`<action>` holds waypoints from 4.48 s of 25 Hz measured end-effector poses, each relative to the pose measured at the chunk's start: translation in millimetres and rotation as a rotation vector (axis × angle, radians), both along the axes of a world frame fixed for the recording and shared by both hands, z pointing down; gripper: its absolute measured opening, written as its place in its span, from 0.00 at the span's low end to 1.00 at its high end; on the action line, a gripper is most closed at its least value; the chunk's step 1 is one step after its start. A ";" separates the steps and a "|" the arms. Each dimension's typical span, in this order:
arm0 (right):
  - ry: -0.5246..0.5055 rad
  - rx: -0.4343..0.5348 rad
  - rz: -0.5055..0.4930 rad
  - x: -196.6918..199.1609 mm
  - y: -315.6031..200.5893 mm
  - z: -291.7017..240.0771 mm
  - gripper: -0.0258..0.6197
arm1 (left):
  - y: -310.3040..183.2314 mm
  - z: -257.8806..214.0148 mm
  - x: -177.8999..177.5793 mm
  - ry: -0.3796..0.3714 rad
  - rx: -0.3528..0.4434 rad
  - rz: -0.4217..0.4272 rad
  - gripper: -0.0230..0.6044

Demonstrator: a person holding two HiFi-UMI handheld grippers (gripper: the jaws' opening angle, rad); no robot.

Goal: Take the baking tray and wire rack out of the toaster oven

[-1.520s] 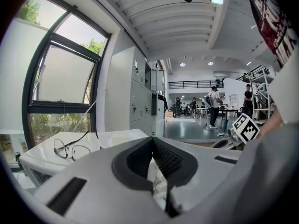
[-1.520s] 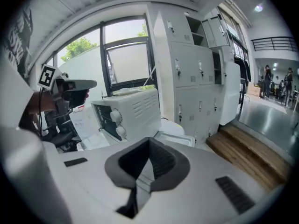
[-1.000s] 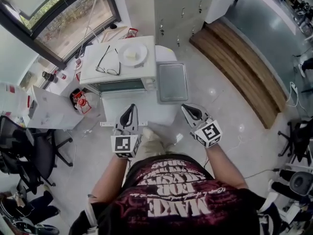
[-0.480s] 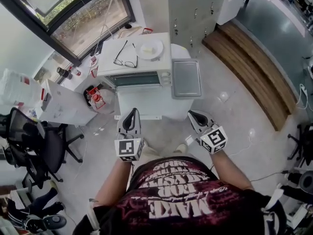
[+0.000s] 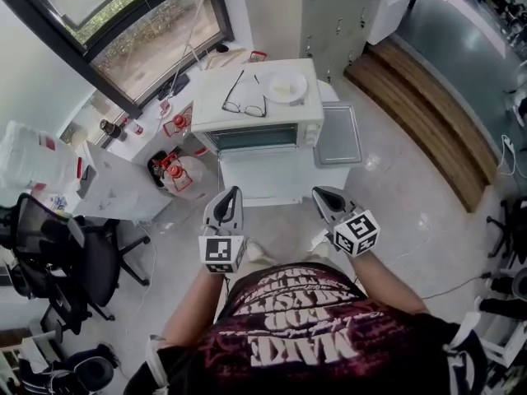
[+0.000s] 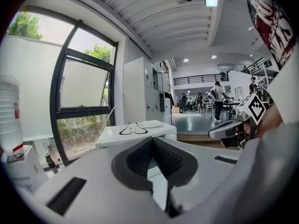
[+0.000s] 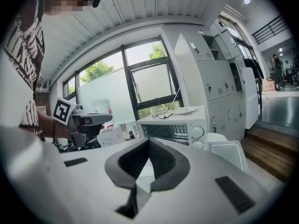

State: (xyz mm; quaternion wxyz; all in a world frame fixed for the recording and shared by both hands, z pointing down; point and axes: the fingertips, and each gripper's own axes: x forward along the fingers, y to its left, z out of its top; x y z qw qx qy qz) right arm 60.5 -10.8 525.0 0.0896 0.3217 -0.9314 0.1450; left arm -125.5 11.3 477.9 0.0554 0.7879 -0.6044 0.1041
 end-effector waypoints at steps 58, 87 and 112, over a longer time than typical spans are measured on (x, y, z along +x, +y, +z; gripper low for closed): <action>-0.301 -0.602 0.328 -172.9 -201.4 159.9 0.25 | -87.6 65.2 -152.0 0.041 -0.160 -0.029 0.05; -0.418 -0.733 0.392 -160.2 -168.2 181.1 0.18 | -56.1 62.1 -139.6 0.012 -0.154 0.005 0.05; -0.519 -0.728 0.316 -186.3 -151.5 186.5 0.24 | -35.5 77.3 -160.9 -0.013 -0.208 -0.028 0.05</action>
